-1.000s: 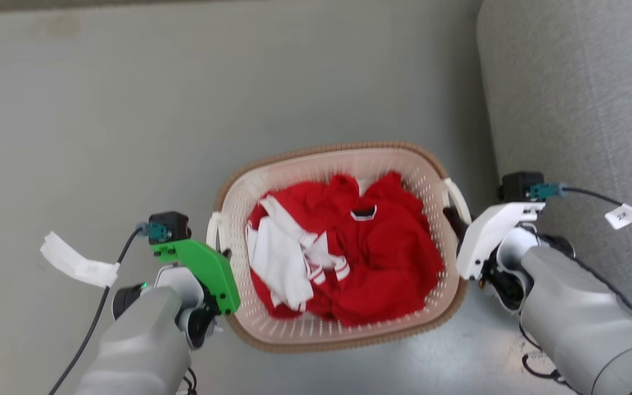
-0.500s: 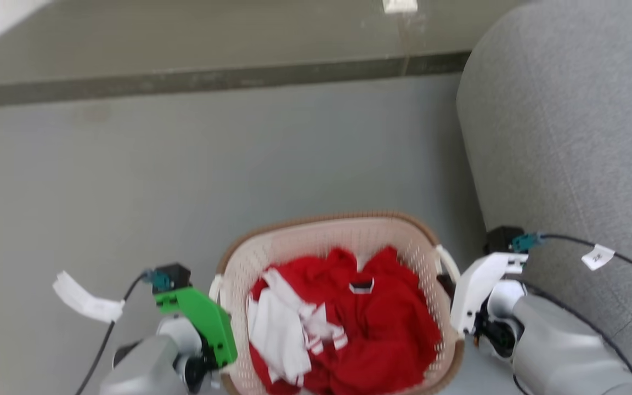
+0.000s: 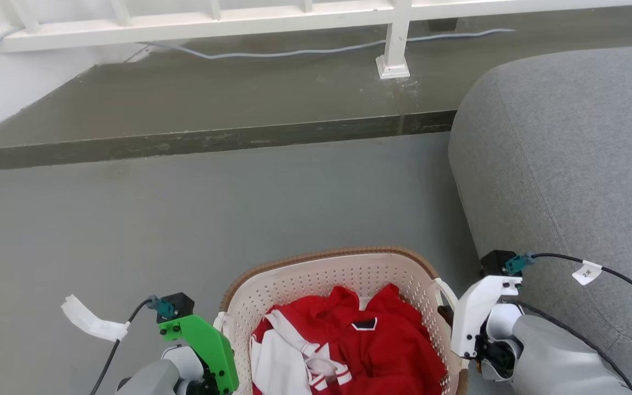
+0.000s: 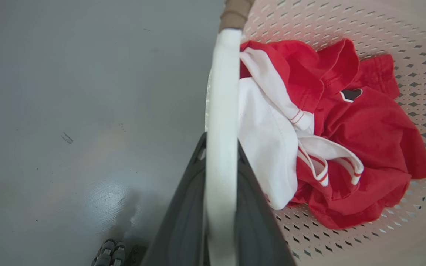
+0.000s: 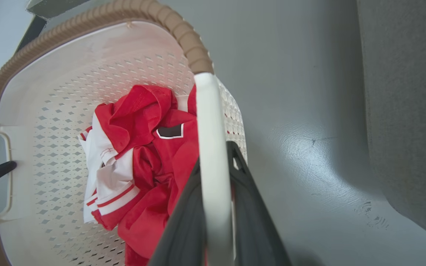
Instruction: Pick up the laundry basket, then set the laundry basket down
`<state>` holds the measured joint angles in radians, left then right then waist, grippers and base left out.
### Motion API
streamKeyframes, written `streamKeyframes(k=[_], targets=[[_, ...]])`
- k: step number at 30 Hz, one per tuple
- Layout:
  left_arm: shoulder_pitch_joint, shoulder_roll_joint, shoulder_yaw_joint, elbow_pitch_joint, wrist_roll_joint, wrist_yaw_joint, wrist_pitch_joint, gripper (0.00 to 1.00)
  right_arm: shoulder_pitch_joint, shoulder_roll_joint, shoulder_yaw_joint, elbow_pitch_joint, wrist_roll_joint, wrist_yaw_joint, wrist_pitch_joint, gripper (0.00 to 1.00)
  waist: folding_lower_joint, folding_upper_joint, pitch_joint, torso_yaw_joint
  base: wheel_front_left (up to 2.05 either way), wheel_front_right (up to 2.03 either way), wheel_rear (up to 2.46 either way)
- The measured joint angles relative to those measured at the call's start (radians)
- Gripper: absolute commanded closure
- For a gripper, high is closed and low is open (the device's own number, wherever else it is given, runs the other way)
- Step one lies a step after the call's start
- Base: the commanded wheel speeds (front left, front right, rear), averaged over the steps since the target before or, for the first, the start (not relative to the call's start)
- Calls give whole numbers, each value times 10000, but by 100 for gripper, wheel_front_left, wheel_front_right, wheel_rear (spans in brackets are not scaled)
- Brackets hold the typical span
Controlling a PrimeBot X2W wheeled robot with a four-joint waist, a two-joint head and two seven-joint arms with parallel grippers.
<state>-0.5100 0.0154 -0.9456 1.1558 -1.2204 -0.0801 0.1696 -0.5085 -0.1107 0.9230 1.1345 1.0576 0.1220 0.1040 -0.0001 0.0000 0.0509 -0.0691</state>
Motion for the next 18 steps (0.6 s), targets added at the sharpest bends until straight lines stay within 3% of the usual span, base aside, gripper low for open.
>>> streamKeyframes(k=[18], targets=[[20,8,-245,-4,-86,2,205,100,56,-4,203,46,88,-4,130,100,0,0,-153,11,0,0,0]])
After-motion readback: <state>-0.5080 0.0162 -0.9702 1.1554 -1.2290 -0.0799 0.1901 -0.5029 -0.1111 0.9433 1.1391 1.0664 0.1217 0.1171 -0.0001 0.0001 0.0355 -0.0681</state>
